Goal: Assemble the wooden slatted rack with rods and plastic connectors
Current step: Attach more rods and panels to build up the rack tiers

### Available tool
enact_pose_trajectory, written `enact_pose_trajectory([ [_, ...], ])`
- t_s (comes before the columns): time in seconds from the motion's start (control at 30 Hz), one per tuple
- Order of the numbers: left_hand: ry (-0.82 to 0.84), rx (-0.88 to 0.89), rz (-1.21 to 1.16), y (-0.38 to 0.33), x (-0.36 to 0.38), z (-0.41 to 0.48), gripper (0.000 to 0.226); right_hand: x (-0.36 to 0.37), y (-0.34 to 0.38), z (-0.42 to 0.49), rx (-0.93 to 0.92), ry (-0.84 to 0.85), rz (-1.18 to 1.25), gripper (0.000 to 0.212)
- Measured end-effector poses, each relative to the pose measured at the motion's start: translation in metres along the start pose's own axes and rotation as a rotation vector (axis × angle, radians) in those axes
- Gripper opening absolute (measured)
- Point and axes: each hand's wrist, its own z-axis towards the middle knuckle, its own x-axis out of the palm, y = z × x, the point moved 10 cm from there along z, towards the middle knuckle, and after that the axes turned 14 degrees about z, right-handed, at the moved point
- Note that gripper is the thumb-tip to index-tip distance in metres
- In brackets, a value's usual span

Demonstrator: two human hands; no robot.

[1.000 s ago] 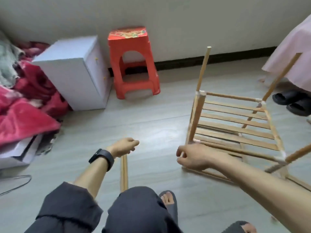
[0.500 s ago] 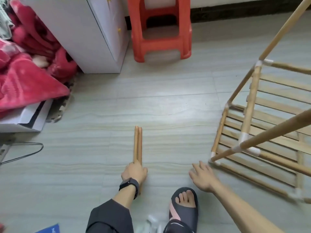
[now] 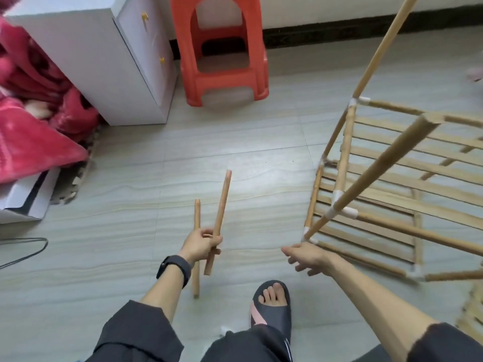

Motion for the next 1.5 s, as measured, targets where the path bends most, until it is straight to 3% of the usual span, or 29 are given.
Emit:
enact_pose_trajectory([
  [0.17,-0.105,0.402,0.057,-0.129,-0.043,-0.076,0.024,0.001,0.082,-0.103,-0.276,0.066,0.12,0.066],
  [0.37,-0.182,0.812,0.085,-0.291,-0.06,-0.195,0.024,-0.024,0.153,-0.252,-0.589,0.215,0.42,0.059],
  [0.53,-0.232,1.143,0.302,-0.399,-0.03,-0.288,0.022,-0.112,0.159,-0.347,-0.811,-0.02,0.643,0.066],
  [0.67,-0.33,1.298,0.471,-0.435,0.015,-0.336,0.024,-0.17,0.126,-0.386,-0.923,-0.155,0.925,0.056],
  [0.8,-0.283,1.334,0.626,-0.429,0.061,-0.338,0.026,-0.196,0.079,-0.383,-0.944,-0.219,1.167,0.036],
  [0.9,-0.256,1.251,0.659,-0.413,0.072,-0.31,0.028,-0.207,0.042,-0.363,-0.875,-0.263,1.341,0.031],
  [1.1,-0.247,1.137,0.469,-0.384,0.071,-0.275,0.006,-0.226,-0.006,-0.318,-0.734,-0.327,1.398,0.026],
  [1.27,-0.243,1.104,0.376,-0.38,0.077,-0.269,0.012,-0.19,-0.043,-0.241,-0.534,-0.35,1.368,0.028],
  [1.37,-0.269,1.122,0.378,-0.378,0.077,-0.269,0.016,-0.184,-0.053,-0.211,-0.455,-0.491,1.201,0.03],
  [1.5,-0.275,1.133,0.38,-0.377,0.078,-0.266,0.018,-0.191,-0.027,-0.197,-0.391,-0.642,0.523,0.036],
])
